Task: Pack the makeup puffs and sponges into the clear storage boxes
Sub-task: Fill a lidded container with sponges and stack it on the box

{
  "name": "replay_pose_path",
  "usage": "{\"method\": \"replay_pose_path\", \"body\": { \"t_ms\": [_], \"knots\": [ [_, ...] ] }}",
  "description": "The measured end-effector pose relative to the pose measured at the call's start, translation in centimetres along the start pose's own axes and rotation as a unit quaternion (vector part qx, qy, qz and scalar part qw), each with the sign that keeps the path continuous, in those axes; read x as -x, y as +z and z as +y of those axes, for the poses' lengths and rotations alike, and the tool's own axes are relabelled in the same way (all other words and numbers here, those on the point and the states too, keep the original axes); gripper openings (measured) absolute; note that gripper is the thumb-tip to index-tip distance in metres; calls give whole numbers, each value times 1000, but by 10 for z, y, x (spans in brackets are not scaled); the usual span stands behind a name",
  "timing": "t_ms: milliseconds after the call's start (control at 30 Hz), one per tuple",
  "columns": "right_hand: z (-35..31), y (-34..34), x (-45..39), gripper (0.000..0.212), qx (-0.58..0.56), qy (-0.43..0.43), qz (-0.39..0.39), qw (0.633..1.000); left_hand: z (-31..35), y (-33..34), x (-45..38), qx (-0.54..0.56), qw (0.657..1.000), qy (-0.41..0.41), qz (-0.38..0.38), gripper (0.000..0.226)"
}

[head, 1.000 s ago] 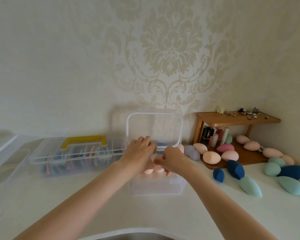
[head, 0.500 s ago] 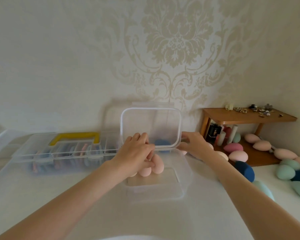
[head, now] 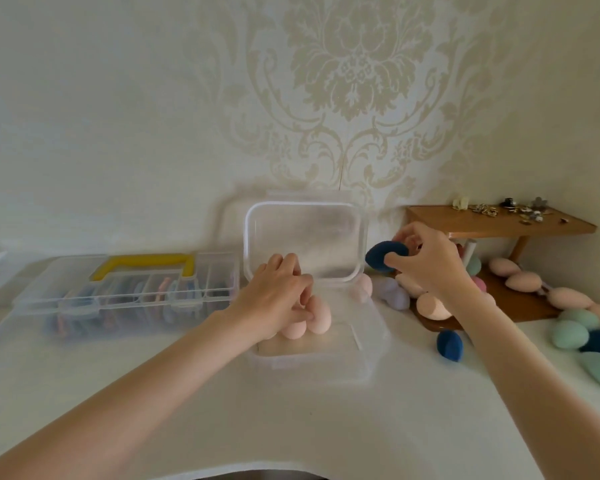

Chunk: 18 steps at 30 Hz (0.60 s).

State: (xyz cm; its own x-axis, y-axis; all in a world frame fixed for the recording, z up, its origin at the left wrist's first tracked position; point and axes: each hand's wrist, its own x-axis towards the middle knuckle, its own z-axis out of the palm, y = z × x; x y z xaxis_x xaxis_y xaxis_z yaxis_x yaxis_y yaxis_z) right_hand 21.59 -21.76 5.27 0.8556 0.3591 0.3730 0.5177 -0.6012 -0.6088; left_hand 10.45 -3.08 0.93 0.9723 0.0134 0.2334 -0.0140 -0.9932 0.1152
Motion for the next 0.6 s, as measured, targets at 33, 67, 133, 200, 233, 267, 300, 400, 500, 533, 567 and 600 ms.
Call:
{"method": "replay_pose_path", "body": {
  "t_ms": [33, 67, 133, 200, 233, 267, 300, 400, 500, 533, 567, 600],
  "knots": [
    [-7, -8, 6, 23, -3, -17, 2, 1000, 2, 0, -2, 4, 1000, -2, -2, 24],
    [-14, -13, 12, 22, 6, -39, -19, 999, 5, 1, -4, 6, 1000, -3, -1, 23],
    [-23, -17, 22, 21, 44, -67, -95, 992, 9, 2, -7, 5, 1000, -6, 0, 23],
    [-30, -16, 26, 20, 106, -95, -161, 977, 12, 2, -9, 4, 1000, -12, -4, 23],
    [-33, -15, 26, 22, 144, -109, -190, 965, 13, 1, -8, 2, 1000, -13, -4, 23],
    [-34, -10, 25, 24, 178, -121, -217, 952, 13, 1, -9, -1, 1000, -12, -6, 24],
    [-34, -4, 23, 27, 211, -129, -236, 940, 13, 0, -8, -4, 1000, -11, -7, 24],
    [-36, 15, 18, 32, 261, -135, -255, 921, 13, 0, -7, -20, 1000, -6, -9, 27],
    [-37, 30, 18, 32, 288, -100, -251, 919, 12, -2, -5, -35, 999, -6, -2, 29],
    [-36, 34, 20, 29, 298, -91, -239, 920, 12, -2, -5, -40, 999, 0, 2, 29],
    [-34, 39, 22, 26, 318, -94, -216, 918, 12, -2, -5, -45, 999, 12, 8, 31],
    [-32, 44, 24, 23, 344, -106, -187, 914, 13, -2, -5, -50, 998, 30, 10, 33]
  ]
}}
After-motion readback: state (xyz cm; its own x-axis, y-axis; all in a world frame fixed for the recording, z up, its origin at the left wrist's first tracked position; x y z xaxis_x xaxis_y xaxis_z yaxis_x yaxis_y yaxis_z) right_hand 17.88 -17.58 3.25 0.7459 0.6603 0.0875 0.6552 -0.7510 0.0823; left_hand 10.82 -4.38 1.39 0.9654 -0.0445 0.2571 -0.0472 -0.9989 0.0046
